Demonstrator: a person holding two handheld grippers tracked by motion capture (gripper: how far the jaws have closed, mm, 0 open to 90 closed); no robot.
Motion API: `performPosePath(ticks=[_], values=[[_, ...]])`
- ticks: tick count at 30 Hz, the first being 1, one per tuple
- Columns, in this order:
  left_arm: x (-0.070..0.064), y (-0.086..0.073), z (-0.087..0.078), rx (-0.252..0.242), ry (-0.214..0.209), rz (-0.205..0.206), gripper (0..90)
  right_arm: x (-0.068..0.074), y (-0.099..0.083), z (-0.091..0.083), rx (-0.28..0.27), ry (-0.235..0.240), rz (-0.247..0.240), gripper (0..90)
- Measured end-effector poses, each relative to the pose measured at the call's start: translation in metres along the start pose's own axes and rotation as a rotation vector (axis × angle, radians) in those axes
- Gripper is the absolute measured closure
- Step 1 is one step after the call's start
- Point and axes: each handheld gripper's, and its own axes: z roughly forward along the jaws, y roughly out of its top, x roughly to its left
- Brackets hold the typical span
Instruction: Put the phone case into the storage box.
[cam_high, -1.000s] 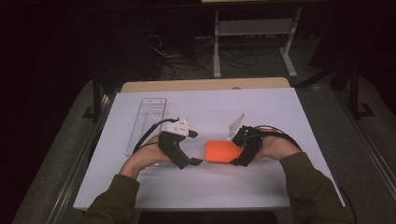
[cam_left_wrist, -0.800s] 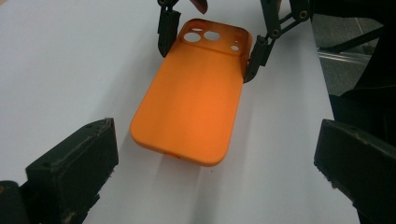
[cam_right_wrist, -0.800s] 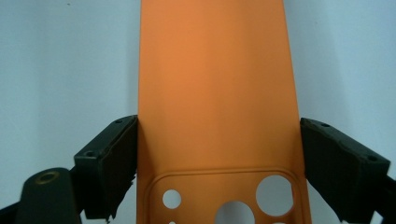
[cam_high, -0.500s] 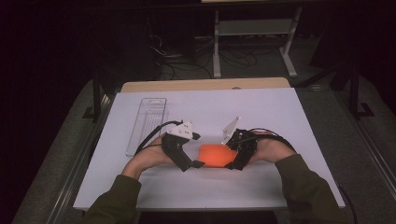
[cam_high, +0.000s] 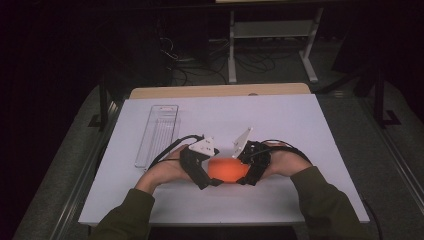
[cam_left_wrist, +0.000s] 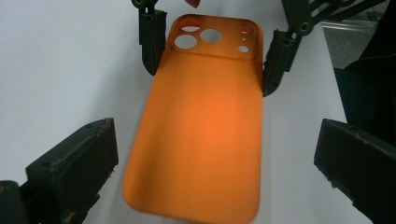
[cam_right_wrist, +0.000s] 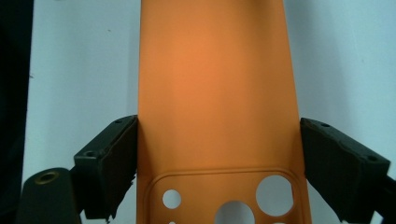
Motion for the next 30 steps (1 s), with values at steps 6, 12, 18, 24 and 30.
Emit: performPosePath(ticks=[6, 12, 18, 24, 30], values=[[-0.002, 0.001, 0.003, 0.011, 0.0, 0.01, 0.0, 0.003, 0.004, 0.0, -0.007, 0.001, -0.018, 14.3], [-0.002, 0.001, 0.006, 0.038, -0.01, 0.026, 0.0, 0.005, 0.008, 0.0, -0.016, 0.007, -0.032, 14.3], [-0.005, 0.002, 0.01, 0.047, -0.014, 0.023, 0.0, 0.008, 0.011, -0.001, -0.023, 0.004, -0.045, 14.3], [-0.008, 0.002, 0.014, 0.053, -0.024, 0.011, 0.0, 0.009, 0.014, -0.002, -0.023, 0.005, -0.052, 14.3], [-0.007, 0.002, 0.015, 0.076, -0.017, 0.038, 0.0, 0.01, 0.015, -0.004, -0.029, -0.001, -0.058, 14.3]])
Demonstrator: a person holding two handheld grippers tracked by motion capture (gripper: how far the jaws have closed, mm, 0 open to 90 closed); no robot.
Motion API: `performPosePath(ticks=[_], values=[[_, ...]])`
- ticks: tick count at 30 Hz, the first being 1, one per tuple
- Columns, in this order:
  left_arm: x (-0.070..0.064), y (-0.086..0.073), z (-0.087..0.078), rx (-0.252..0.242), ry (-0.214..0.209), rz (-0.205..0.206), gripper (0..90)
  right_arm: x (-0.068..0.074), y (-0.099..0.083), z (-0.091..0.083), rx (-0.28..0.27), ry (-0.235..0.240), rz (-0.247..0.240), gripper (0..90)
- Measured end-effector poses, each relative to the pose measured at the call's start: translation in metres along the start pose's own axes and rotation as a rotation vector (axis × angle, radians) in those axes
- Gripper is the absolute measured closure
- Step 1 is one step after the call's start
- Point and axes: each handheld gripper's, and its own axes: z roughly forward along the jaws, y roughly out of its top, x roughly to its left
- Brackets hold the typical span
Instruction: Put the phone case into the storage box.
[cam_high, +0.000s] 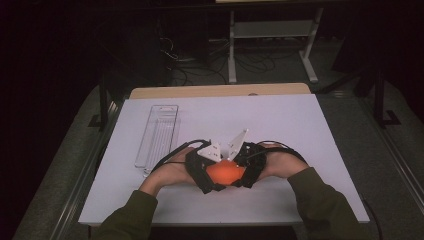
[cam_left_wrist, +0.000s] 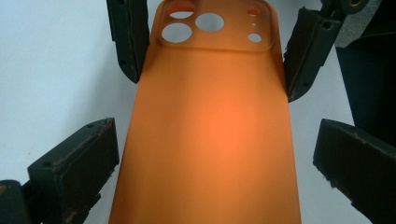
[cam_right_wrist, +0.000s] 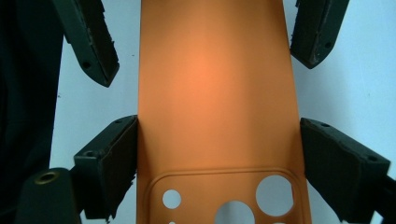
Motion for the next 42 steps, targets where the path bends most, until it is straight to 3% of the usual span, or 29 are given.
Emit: performPosePath(ticks=[15, 18, 25, 29, 42], values=[[-0.0009, -0.0004, 0.0042, 0.048, 0.0, 0.003, 0.0, 0.0004, 0.0004, -0.0002, 0.003, -0.001, -0.006, 14.3], [-0.0006, -0.0006, 0.0041, 0.048, -0.001, 0.003, 6.5, 0.0006, 0.0006, -0.0003, 0.004, 0.0, -0.006, 14.3], [-0.0004, -0.0007, 0.0044, 0.054, 0.002, 0.012, 8.0, 0.0017, 0.0013, 0.0005, 0.003, 0.003, -0.003, 14.3], [0.0006, -0.0011, 0.003, 0.059, 0.012, 0.017, 14.2, 0.0018, 0.0013, 0.0007, 0.005, 0.007, -0.009, 14.3], [0.0019, -0.0018, 0.0014, 0.065, -0.001, 0.022, 15.4, 0.0007, 0.0012, 0.0018, -0.001, 0.02, -0.001, 14.0]])
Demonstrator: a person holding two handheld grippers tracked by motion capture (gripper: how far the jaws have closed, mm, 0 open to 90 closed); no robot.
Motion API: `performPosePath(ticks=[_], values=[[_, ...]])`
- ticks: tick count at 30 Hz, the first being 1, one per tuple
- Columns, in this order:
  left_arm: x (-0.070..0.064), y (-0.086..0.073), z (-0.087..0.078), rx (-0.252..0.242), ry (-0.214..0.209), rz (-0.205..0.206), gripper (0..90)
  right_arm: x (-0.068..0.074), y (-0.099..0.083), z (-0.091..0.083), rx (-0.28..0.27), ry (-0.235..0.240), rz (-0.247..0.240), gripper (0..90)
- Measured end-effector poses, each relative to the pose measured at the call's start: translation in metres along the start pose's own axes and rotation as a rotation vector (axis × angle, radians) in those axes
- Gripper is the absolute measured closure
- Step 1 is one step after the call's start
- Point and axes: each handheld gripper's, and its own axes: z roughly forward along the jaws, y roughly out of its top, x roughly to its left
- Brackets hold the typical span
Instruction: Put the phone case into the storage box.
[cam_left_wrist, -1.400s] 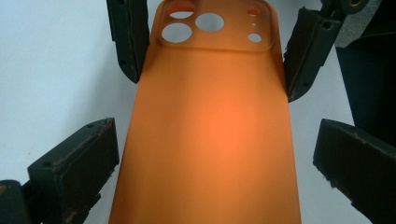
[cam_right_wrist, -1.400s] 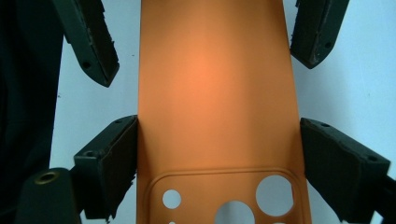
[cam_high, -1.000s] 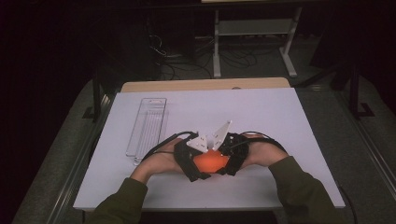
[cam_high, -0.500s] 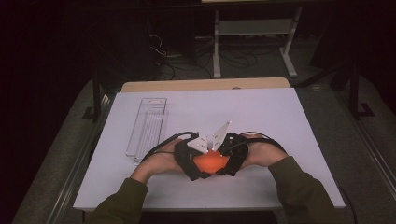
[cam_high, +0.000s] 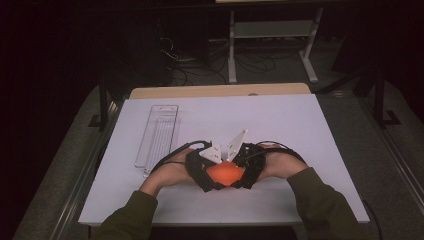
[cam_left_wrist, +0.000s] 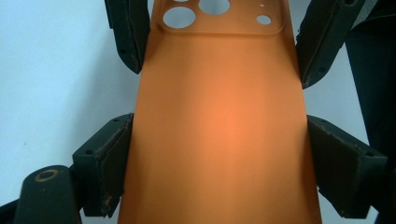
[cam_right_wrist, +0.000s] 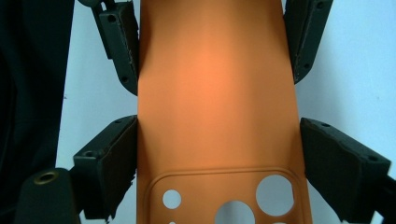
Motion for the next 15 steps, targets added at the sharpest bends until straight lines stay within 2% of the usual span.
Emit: performPosePath(ticks=[5, 7, 8, 12, 15], values=[[-0.0006, -0.0003, -0.0009, -0.006, -0.006, -0.013, 15.7, 0.0002, -0.001, 0.0003, -0.019, 0.004, 0.003, 13.6], [-0.0001, -0.0001, -0.0013, -0.005, -0.007, -0.005, 15.8, 0.0004, -0.0016, 0.0001, -0.023, 0.0, 0.002, 13.4], [-0.0016, -0.0002, -0.0004, -0.024, -0.014, -0.027, 15.8, 0.0003, -0.002, 0.0001, -0.026, 0.0, -0.002, 13.3], [-0.0022, 0.0, -0.0013, -0.03, -0.018, -0.045, 15.8, 0.0, -0.0034, -0.0002, -0.035, 0.011, 0.013, 12.3], [-0.0013, 0.0, -0.0036, -0.039, -0.008, -0.049, 15.9, -0.0011, -0.0034, 0.0001, -0.041, -0.003, 0.038, 4.9]])
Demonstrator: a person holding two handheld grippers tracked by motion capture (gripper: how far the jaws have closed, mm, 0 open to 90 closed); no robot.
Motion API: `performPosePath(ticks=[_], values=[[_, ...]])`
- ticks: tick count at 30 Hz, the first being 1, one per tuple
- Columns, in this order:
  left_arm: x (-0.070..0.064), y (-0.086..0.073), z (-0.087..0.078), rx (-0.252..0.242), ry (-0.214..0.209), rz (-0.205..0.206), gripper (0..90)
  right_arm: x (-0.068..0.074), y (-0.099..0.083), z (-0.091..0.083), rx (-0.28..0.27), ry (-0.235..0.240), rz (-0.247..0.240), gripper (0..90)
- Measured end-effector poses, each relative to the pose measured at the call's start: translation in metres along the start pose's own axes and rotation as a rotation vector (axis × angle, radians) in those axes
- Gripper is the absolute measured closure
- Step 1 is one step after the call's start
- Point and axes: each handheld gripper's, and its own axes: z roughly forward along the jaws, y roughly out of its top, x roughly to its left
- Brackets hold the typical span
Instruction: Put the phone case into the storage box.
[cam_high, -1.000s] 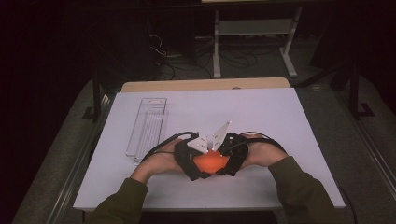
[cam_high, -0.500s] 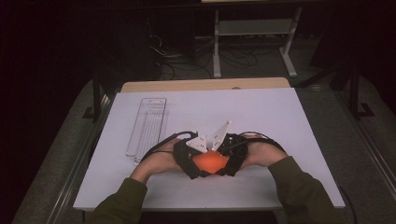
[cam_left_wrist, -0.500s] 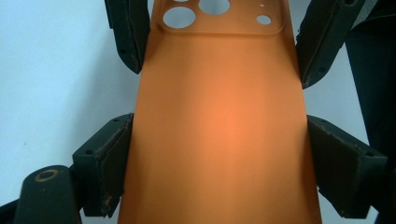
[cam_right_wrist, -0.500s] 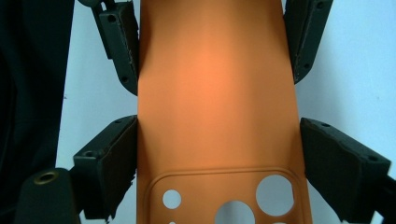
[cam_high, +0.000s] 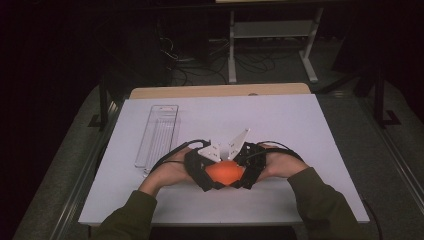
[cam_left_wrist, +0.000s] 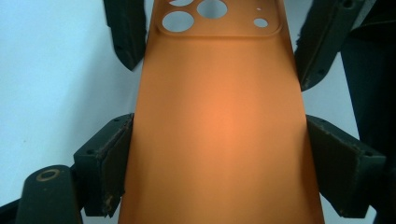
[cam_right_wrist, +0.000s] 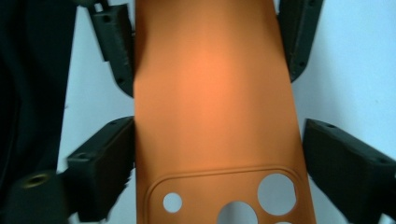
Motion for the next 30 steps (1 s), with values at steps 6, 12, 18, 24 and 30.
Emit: performPosePath(ticks=[6, 12, 18, 24, 30], values=[[0.001, -0.001, -0.002, -0.001, 0.025, -0.015, 15.9, -0.002, -0.003, -0.004, -0.018, -0.007, 0.033, 0.8], [0.003, -0.003, -0.002, 0.019, 0.065, -0.059, 15.9, -0.007, -0.011, -0.011, -0.063, -0.026, 0.078, 0.1], [0.001, -0.005, -0.001, 0.026, 0.084, -0.093, 16.0, -0.011, -0.021, -0.021, -0.11, -0.058, 0.134, 0.1], [-0.002, -0.005, 0.0, 0.038, 0.106, -0.153, 15.9, -0.012, -0.03, -0.033, -0.161, -0.107, 0.176, 0.2], [-0.002, -0.004, -0.001, 0.041, 0.158, -0.179, 15.9, -0.01, -0.04, -0.044, -0.209, -0.156, 0.263, 0.1]])
